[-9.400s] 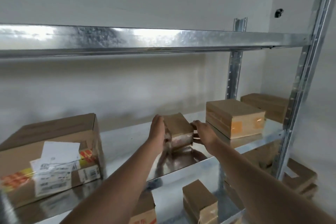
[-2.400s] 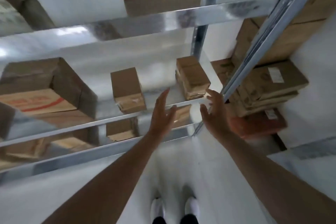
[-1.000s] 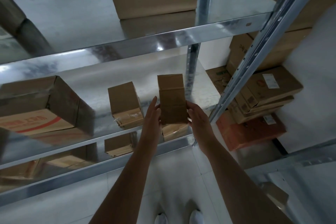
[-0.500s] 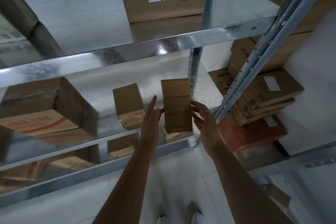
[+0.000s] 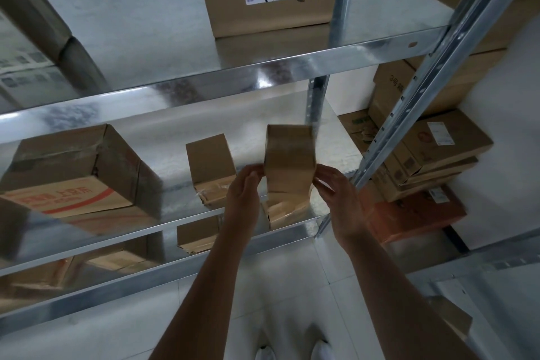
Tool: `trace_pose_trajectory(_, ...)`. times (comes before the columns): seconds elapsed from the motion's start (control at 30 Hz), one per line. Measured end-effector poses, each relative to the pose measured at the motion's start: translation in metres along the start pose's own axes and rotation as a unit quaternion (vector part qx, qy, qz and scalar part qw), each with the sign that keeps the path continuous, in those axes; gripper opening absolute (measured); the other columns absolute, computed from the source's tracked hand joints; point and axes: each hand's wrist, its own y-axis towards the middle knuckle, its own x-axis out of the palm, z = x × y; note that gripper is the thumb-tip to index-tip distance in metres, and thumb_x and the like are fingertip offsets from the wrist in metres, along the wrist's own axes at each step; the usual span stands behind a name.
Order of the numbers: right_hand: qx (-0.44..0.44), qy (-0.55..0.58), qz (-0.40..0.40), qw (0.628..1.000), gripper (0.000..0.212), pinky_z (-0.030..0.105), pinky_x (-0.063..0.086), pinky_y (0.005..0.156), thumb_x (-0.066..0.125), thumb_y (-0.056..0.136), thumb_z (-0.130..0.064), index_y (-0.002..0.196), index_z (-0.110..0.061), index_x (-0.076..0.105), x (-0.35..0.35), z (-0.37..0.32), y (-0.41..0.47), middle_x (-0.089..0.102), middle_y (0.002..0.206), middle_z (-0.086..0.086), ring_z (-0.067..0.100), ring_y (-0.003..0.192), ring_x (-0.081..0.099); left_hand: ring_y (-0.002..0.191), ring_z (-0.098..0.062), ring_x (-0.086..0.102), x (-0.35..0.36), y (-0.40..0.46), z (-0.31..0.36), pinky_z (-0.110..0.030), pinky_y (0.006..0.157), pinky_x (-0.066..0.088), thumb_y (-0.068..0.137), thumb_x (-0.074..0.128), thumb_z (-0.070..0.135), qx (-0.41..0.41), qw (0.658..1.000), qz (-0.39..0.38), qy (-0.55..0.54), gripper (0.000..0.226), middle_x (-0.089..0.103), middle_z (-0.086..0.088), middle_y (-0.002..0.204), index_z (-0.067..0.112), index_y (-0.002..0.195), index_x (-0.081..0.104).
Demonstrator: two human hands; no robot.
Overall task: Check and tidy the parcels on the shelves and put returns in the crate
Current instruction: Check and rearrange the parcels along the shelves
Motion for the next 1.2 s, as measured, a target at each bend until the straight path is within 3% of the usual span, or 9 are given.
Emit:
trace_pose_trajectory(0.13, 0.036, 0.007, 0.014, 0.999, 0.036, 0.031, 0.056, 0.098, 0.029, 0.111, -0.01, 0.108, -0.023, 0.062, 0.001, -0.001, 0.005, 0.078, 0.106, -0.014, 0.009, 0.107, 0.072, 0.103, -0.027, 0.068, 0.003, -0.006, -0.005, -0.047, 0.099, 0.051, 0.09, 0.041, 0.032, -0.019, 1.0, -0.005, 0.011, 0.034, 0.074, 0.003, 0.091, 0.039, 0.077, 0.072)
trace_pose_trajectory(0.3, 0.035, -0.018, 0.025, 0.999, 0.027, 0.022, 0.06, 0.079, 0.035, 0.109, -0.004, 0.111, -0.017, 0.059, 0.004, -0.004, 0.006, 0.076, 0.098, -0.015, 0.01, 0.1, 0.073, 0.104, -0.023, 0.07, 0.003, -0.007, -0.005, -0.033, 0.091, 0.055, 0.099, 0.044, 0.024, -0.009, 1.0, -0.005, -0.014, 0.02, 0.072, -0.008, 0.101, 0.015, 0.1, 0.062)
trace_pose_trajectory(0.4, 0.045, -0.005, 0.02, 0.999, 0.034, 0.026, 0.058, 0.081, 0.031, 0.112, -0.026, 0.125, -0.016, 0.061, 0.005, -0.01, 0.003, 0.073, 0.111, -0.004, 0.012, 0.107, 0.07, 0.104, -0.017, 0.072, 0.0, -0.005, -0.005, -0.019, 0.086, 0.053, 0.109, 0.036, 0.021, 0.008, 1.0, -0.013, -0.012, 0.027, 0.073, -0.012, 0.108, 0.011, 0.128, 0.052)
trace_pose_trajectory(0.5, 0.045, 0.003, -0.003, 0.999, 0.046, 0.043, 0.061, 0.09, 0.028, 0.112, -0.035, 0.131, -0.007, 0.058, 0.004, -0.017, 0.003, 0.067, 0.124, 0.015, 0.026, 0.117, 0.067, 0.118, -0.03, 0.066, -0.001, -0.006, -0.007, -0.049, 0.106, 0.048, 0.101, 0.036, 0.052, 0.031, 0.999, -0.021, 0.037, 0.055, 0.076, -0.001, 0.11, 0.016, 0.142, 0.046)
trace_pose_trajectory(0.57, 0.035, 0.015, 0.005, 0.999, 0.043, 0.037, 0.062, 0.086, 0.026, 0.112, -0.027, 0.133, -0.004, 0.057, 0.003, -0.02, 0.002, 0.069, 0.123, 0.011, 0.022, 0.115, 0.069, 0.119, -0.028, 0.066, 0.0, -0.009, -0.009, -0.058, 0.106, 0.047, 0.093, 0.038, 0.062, 0.02, 0.999, -0.03, 0.03, 0.068, 0.073, -0.004, 0.119, 0.018, 0.145, 0.044)
trace_pose_trajectory(0.7, 0.025, 0.028, -0.009, 0.999, 0.039, 0.044, 0.056, 0.097, 0.04, 0.101, -0.032, 0.114, -0.008, 0.067, 0.002, -0.024, -0.001, 0.069, 0.129, 0.013, 0.026, 0.123, 0.065, 0.11, -0.017, 0.07, 0.009, -0.017, -0.007, -0.037, 0.087, 0.06, 0.096, 0.043, 0.052, 0.005, 0.999, -0.048, -0.007, 0.062, 0.066, -0.007, 0.127, 0.024, 0.151, 0.037)
trace_pose_trajectory(0.87, 0.008, -0.034, -0.024, 0.999, 0.034, 0.014, 0.057, 0.076, 0.034, 0.108, -0.006, 0.11, 0.018, 0.058, -0.005, -0.024, -0.002, 0.069, 0.113, 0.01, -0.003, 0.098, 0.07, 0.107, -0.018, 0.072, 0.018, -0.018, -0.01, -0.038, 0.079, 0.063, 0.106, 0.044, 0.031, 0.018, 0.997, -0.068, -0.032, 0.045, 0.067, -0.005, 0.124, 0.029, 0.151, 0.039)
trace_pose_trajectory(0.97, 0.003, -0.005, -0.009, 1.0, 0.029, 0.017, 0.057, 0.074, 0.029, 0.108, -0.002, 0.12, 0.005, 0.054, -0.006, -0.021, 0.002, 0.064, 0.118, 0.015, 0.003, 0.099, 0.07, 0.107, -0.021, 0.072, 0.025, -0.015, -0.013, -0.043, 0.08, 0.064, 0.098, 0.045, 0.044, 0.016, 0.997, -0.077, 0.0, 0.054, 0.067, -0.008, 0.125, 0.032, 0.151, 0.039)
trace_pose_trajectory(1.2, 0.004, -0.101, 0.016, 0.995, 0.033, 0.048, 0.062, 0.082, 0.043, 0.094, -0.046, 0.121, -0.04, 0.061, -0.013, -0.02, 0.023, 0.067, 0.118, 0.008, 0.03, 0.106, 0.071, 0.095, -0.015, 0.075, 0.053, 0.01, -0.023, -0.043, 0.078, 0.064, 0.093, 0.048, 0.033, 0.02, 0.991, -0.107, 0.08, 0.028, 0.07, -0.009, 0.124, 0.037, 0.12, 0.041)
